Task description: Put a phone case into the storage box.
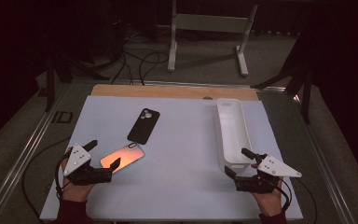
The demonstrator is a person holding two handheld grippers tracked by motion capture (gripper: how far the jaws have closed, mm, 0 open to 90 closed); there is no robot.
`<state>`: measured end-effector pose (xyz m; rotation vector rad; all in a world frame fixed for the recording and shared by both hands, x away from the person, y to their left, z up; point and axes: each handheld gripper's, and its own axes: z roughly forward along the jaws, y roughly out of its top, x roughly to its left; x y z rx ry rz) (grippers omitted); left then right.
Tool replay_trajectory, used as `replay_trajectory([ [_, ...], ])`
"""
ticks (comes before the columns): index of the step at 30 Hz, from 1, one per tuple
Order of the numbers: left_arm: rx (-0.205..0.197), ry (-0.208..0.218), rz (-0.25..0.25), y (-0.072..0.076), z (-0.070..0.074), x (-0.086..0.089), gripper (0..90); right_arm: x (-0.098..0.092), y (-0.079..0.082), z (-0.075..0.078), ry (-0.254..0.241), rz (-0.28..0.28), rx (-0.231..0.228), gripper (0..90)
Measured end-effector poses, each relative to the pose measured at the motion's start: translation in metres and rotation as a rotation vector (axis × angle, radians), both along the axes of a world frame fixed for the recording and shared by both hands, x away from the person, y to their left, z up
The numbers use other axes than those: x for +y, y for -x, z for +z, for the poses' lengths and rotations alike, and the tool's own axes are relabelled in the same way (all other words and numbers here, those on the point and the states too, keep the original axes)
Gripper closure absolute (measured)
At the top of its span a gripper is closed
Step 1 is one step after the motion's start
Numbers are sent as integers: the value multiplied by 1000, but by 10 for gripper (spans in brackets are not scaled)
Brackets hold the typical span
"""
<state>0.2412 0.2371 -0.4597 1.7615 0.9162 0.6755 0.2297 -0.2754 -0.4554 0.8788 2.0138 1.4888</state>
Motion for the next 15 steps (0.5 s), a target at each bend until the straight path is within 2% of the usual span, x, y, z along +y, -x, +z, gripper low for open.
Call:
replay_trajectory([
  [15,4,-5,-5,0,0,-1,0,1,-1,-2,5,3,0,100],
])
